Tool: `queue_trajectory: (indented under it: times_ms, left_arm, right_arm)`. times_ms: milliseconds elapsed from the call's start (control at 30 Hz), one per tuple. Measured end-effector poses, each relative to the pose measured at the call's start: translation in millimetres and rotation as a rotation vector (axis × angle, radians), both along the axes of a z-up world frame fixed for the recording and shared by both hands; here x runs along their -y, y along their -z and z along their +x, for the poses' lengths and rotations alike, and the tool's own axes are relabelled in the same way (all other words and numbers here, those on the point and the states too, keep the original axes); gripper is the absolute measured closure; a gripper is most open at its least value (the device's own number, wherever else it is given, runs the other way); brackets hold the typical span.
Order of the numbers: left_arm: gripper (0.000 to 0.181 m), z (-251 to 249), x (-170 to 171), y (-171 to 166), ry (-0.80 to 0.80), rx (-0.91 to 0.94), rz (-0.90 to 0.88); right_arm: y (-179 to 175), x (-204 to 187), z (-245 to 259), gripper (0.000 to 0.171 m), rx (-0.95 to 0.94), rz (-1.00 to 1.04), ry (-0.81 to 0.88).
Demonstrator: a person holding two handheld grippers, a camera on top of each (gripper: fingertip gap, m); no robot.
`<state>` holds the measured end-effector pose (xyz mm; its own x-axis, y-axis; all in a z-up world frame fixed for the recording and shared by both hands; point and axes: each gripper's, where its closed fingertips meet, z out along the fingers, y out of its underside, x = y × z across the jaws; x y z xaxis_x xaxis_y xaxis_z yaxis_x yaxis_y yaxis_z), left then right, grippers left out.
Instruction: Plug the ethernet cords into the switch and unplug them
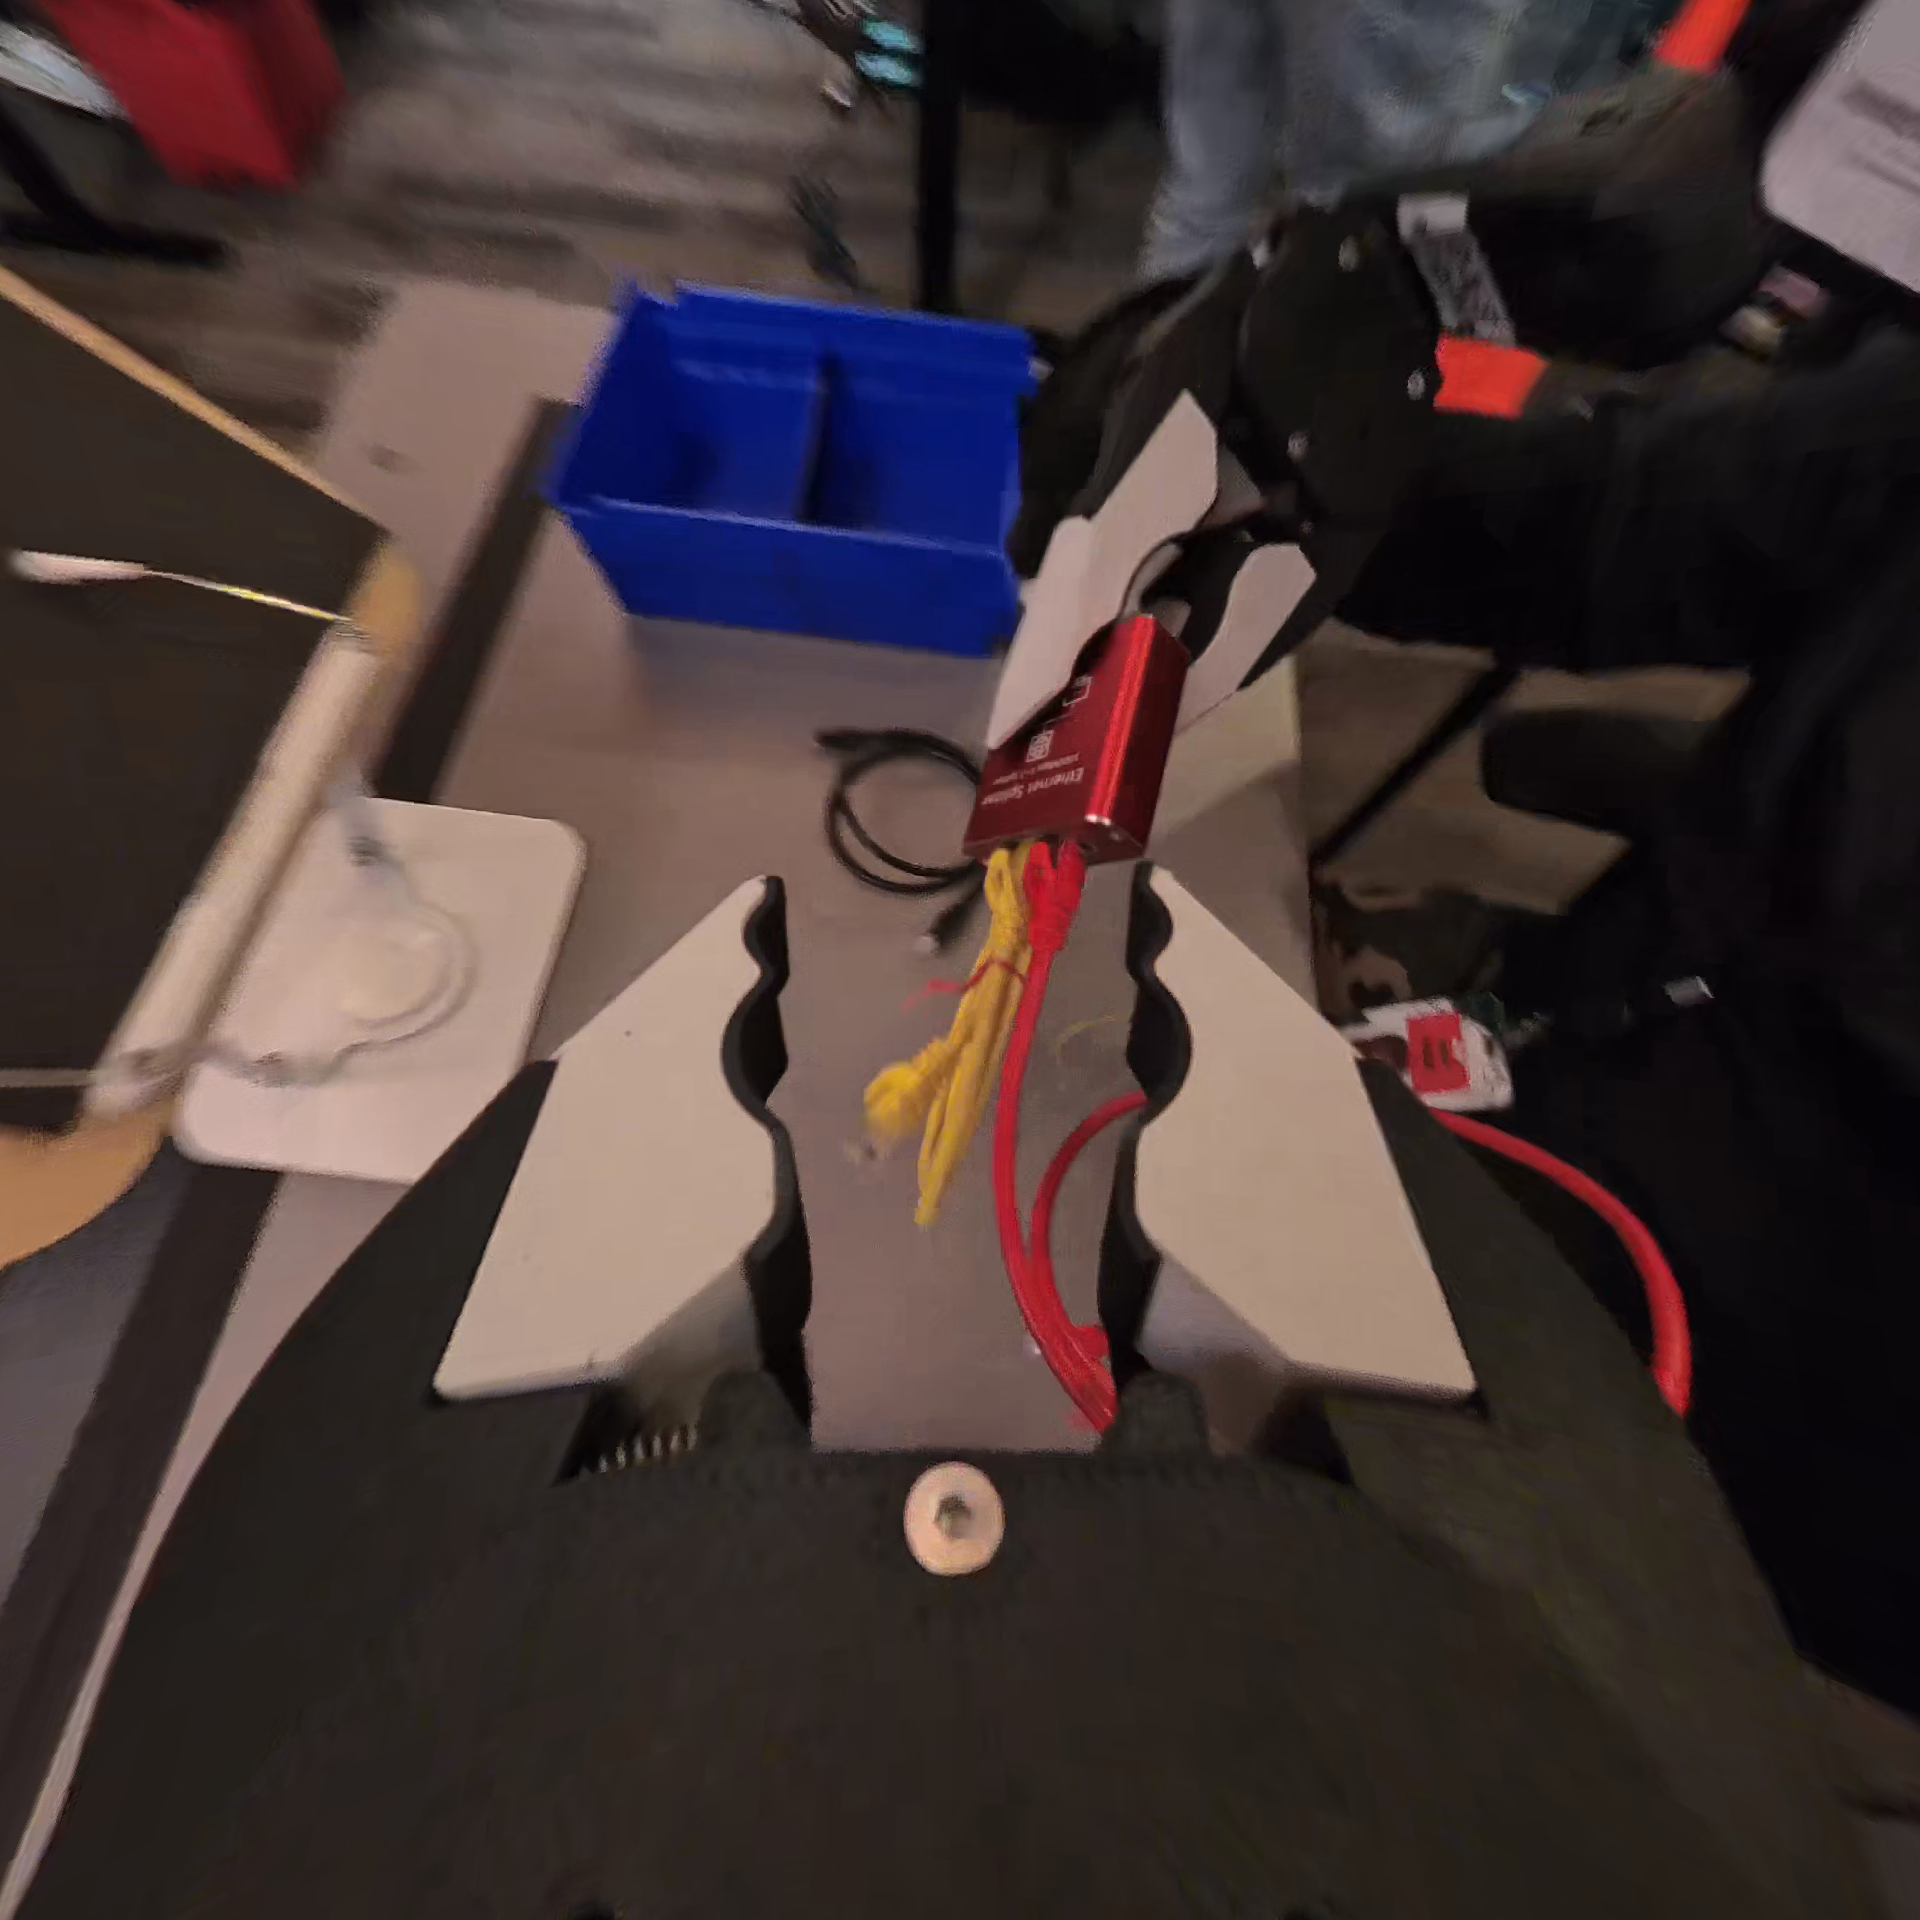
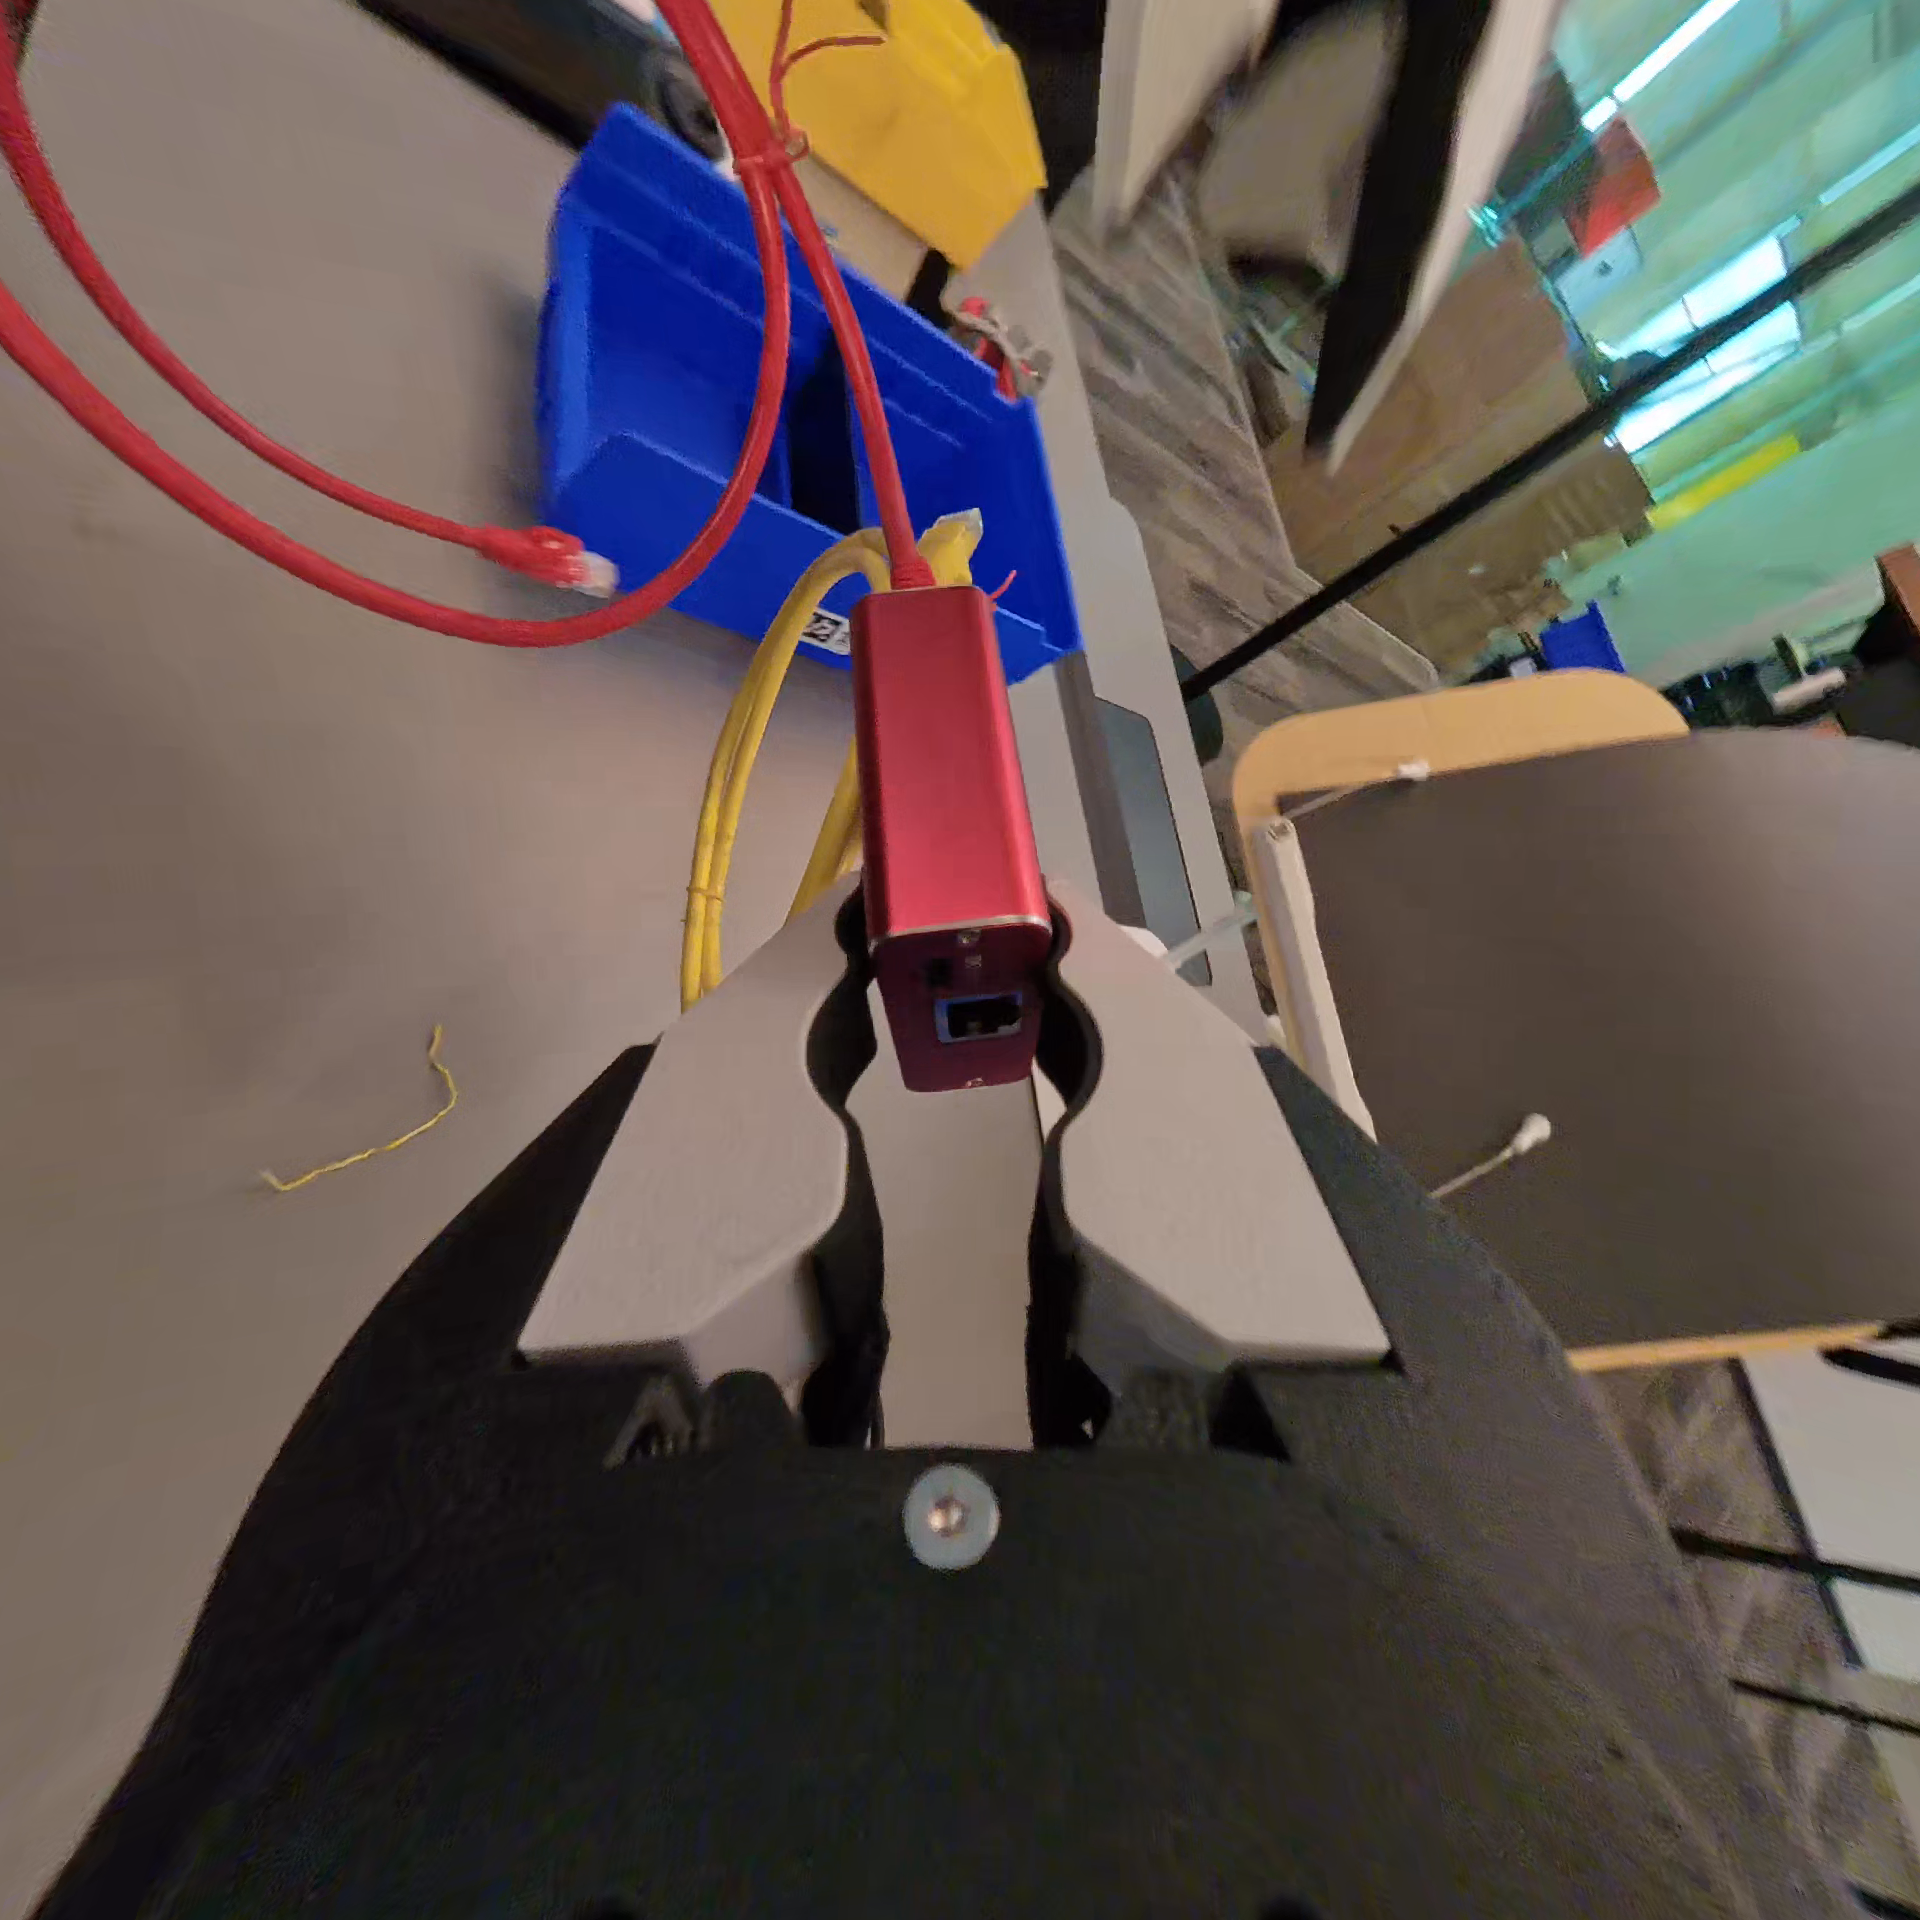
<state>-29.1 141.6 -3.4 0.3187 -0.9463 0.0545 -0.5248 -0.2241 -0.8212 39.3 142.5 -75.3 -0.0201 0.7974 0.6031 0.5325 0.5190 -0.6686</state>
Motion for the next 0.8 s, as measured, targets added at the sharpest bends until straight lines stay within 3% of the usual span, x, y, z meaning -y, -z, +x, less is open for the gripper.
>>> queue_trajectory:
  times_ms: [133, 267, 333, 467, 567, 700, 800]
  left_arm:
    - [0.126, -9.8, 32.8, -38.7, -0.115, 0.018, 0.098]
    - [0.129, 27.5, 76.4, -13.0, -0.118, 0.01, 0.014]
    - [0.133, 51.0, 81.8, -5.4, -0.138, 0.144, -0.071]
    - [0.108, 65.8, 50.7, 25.8, -0.246, 0.428, -0.341]
    - [0.101, 67.3, 28.6, 30.4, -0.258, 0.688, -0.517]
    - [0.105, 73.6, 15.4, 36.8, -0.254, 0.875, -0.606]
    - [0.125, 69.6, 4.3, 42.6, -0.286, 1.016, -0.628]
  right_arm:
    - [-7.1, -29.2, 10.9, 0.146, -0.075, -0.065, 0.124]
    - [-15.6, -53.3, 14.7, 0.146, -0.101, 0.02, 0.278]
    - [-22.5, -60.6, 16.5, 0.146, -0.07, 0.172, 0.369]
    - [-35.2, -52.0, 9.3, 0.146, 0.029, 0.5, 0.463]
    - [-34.6, -36.6, -2.2, 0.146, 0.083, 0.671, 0.449]
    - [-27.4, -20.4, -14.9, 0.146, 0.12, 0.816, 0.4]
    - [-23.1, -11.4, -22.2, 0.146, 0.138, 0.906, 0.371]
